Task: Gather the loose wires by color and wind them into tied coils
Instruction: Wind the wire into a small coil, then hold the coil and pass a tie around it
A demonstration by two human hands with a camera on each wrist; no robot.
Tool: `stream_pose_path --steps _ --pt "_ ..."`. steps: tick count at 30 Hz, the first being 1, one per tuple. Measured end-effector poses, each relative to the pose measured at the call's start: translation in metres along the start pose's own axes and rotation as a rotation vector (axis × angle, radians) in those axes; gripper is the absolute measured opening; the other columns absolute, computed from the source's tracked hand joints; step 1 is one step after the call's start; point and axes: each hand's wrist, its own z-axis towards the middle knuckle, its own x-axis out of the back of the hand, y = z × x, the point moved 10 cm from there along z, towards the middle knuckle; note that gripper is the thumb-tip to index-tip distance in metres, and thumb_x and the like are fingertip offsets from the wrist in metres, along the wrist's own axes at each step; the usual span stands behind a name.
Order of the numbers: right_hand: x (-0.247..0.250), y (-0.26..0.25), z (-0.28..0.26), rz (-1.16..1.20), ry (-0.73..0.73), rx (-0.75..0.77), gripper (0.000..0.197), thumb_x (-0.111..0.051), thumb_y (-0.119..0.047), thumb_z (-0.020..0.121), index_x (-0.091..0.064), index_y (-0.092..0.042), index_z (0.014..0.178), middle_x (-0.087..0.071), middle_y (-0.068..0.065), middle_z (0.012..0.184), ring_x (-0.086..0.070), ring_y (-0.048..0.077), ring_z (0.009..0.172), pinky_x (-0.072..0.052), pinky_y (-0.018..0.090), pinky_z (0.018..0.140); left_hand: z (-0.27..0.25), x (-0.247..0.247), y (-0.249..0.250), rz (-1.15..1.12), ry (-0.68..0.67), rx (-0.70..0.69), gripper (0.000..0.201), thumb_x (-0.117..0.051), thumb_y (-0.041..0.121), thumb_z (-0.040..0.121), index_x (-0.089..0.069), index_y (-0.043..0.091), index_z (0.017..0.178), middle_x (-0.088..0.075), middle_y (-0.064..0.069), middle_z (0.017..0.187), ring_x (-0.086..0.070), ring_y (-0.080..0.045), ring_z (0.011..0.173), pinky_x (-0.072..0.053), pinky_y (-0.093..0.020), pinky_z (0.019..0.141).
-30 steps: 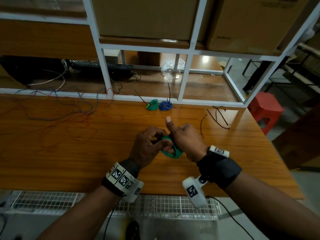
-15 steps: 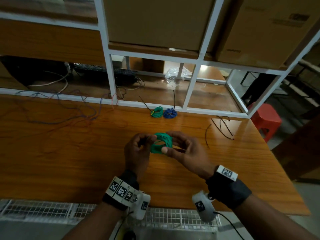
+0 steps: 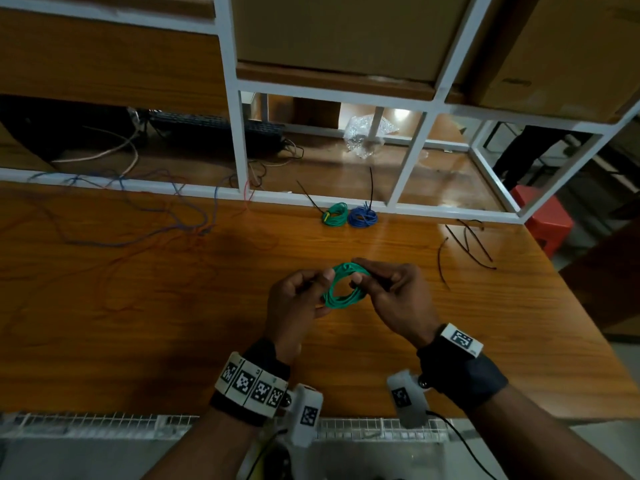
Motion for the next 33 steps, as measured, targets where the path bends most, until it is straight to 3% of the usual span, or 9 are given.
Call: stream_pose_path --steps 6,11,15,18,21,25,28,30,33 --pt "-0.005 0.003 0.018 -0.122 -0.091 0.026 0.024 -0.072 -0.008 0.096 -0.077 -0.013 0.119 -0.072 -0.015 0.105 -0.070 -0.013 0.079 -0.061 0.018 0.064 0.027 -0.008 0.028 0.143 -0.154 -0.051 0.023 -0.066 0.039 0.093 -0.071 0.027 0.112 -0.076 0.002 0.103 -0.073 -0.013 0.095 -0.061 -0.032 0.079" --pt "-0.001 0.016 0.044 -0.125 -0.189 0.041 0.022 -0.074 -0.015 0.095 -0.079 -0.021 0.116 -0.080 -0.001 0.084 -0.075 0.023 0.067 -0.060 0.048 0.054 0.045 -0.038 0.037 0.216 -0.259 0.020 0.036 -0.076 0.035 0.082 -0.076 0.013 0.111 -0.077 -0.006 0.102 -0.074 -0.024 0.096 -0.061 -0.039 0.077" --pt "0.012 0.029 0.071 0.051 -0.276 -0.013 0.010 -0.079 -0.024 0.090 -0.083 -0.020 0.098 -0.079 -0.016 0.085 -0.077 0.009 0.082 -0.064 0.033 0.065 0.056 -0.054 0.032 0.211 -0.240 0.122 0.048 -0.084 0.039 0.058 -0.078 0.018 0.101 -0.077 -0.007 0.099 -0.074 -0.021 0.093 -0.059 -0.033 0.067" --pt "0.015 0.041 0.090 0.045 -0.336 0.014 0.020 -0.082 -0.034 0.086 -0.084 -0.017 0.097 -0.080 -0.004 0.086 -0.077 0.016 0.078 -0.064 0.045 0.066 0.067 -0.060 0.027 0.200 -0.193 0.149 0.040 -0.084 0.033 0.064 -0.078 0.018 0.101 -0.077 -0.007 0.099 -0.074 -0.022 0.093 -0.060 -0.037 0.073" --pt "0.010 0.064 0.110 0.095 -0.418 -0.039 0.014 -0.079 -0.017 0.092 -0.082 -0.012 0.104 -0.081 -0.002 0.088 -0.077 0.012 0.080 -0.065 0.036 0.070 0.077 -0.063 0.027 0.191 -0.104 0.118 0.027 -0.079 0.021 0.077 -0.077 0.012 0.102 -0.077 -0.010 0.098 -0.074 -0.025 0.093 -0.061 -0.037 0.073" --pt "0.001 0.077 0.123 0.369 -0.526 -0.140 0.024 -0.079 -0.022 0.091 -0.078 -0.009 0.111 -0.080 0.003 0.100 -0.077 0.017 0.093 -0.064 0.035 0.080 0.090 -0.054 0.029 0.191 0.048 0.070 0.021 -0.071 0.012 0.088 -0.074 0.003 0.107 -0.076 -0.015 0.099 -0.074 -0.032 0.093 -0.062 -0.038 0.069" --pt "0.001 0.082 0.136 0.453 -0.471 -0.148 0.019 -0.076 -0.031 0.092 -0.079 -0.014 0.099 -0.080 0.002 0.096 -0.076 0.014 0.089 -0.061 0.029 0.075 0.099 -0.037 0.027 0.124 0.158 0.065 0.025 -0.069 0.014 0.089 -0.073 0.004 0.111 -0.076 -0.016 0.104 -0.074 -0.031 0.096 -0.062 -0.041 0.072" --pt "0.005 0.096 0.145 0.424 -0.401 -0.176 0.022 -0.073 -0.036 0.094 -0.078 -0.015 0.094 -0.079 0.004 0.090 -0.076 0.016 0.083 -0.063 0.035 0.073 0.105 -0.031 0.022 0.098 0.187 0.062 0.027 -0.070 0.014 0.087 -0.072 0.005 0.112 -0.076 -0.013 0.104 -0.074 -0.028 0.096 -0.061 -0.034 0.067" --pt "0.032 0.132 0.162 0.198 -0.286 -0.144 0.014 -0.072 -0.021 0.098 -0.079 -0.011 0.105 -0.079 0.004 0.092 -0.076 0.017 0.081 -0.063 0.038 0.072 0.124 -0.045 0.010 0.098 0.143 0.057 0.027 -0.071 0.013 0.087 -0.071 0.004 0.113 -0.077 -0.008 0.101 -0.074 -0.022 0.092 -0.055 -0.023 0.055"
